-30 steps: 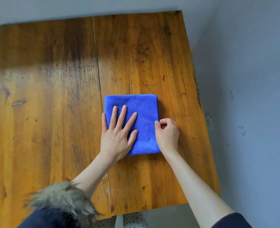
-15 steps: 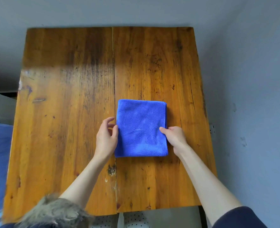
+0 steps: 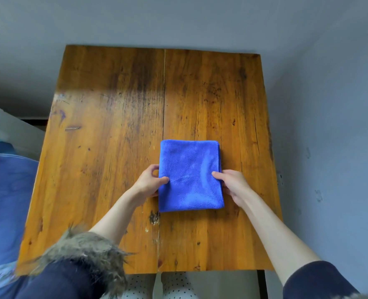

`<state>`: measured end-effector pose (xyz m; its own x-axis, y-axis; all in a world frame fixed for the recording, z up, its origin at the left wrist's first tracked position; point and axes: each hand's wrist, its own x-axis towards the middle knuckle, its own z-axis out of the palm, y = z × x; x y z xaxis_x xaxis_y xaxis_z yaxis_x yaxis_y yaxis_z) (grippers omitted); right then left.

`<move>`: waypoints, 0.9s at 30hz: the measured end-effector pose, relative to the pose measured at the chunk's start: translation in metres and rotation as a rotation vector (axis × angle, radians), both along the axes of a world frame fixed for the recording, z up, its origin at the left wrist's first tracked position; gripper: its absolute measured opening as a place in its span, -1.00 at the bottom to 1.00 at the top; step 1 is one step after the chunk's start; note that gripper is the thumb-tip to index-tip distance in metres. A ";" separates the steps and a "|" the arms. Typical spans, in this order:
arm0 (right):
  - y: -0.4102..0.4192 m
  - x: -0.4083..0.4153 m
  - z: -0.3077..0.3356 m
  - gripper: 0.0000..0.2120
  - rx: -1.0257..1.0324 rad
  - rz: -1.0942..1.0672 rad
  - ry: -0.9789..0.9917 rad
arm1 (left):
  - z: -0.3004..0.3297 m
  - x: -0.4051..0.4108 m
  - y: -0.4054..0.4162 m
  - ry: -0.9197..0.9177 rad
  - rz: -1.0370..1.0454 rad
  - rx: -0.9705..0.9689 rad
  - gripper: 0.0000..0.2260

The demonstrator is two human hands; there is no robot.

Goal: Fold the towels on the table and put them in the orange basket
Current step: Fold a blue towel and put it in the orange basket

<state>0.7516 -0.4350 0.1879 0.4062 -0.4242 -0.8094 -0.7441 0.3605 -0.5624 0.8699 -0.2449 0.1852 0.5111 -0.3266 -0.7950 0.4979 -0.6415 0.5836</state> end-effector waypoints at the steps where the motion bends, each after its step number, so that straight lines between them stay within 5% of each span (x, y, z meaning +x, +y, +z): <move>1: 0.002 -0.001 0.004 -0.94 0.032 0.028 -0.003 | 0.002 -0.002 0.006 0.049 0.006 -0.009 -0.69; 11: 0.064 0.017 0.048 -0.83 0.173 0.297 0.030 | 0.044 -0.019 0.108 0.173 0.195 -0.140 -0.65; 27: 0.349 0.100 0.136 -0.82 0.165 0.892 -0.136 | 0.137 -0.076 0.410 -0.089 0.720 -0.225 -0.59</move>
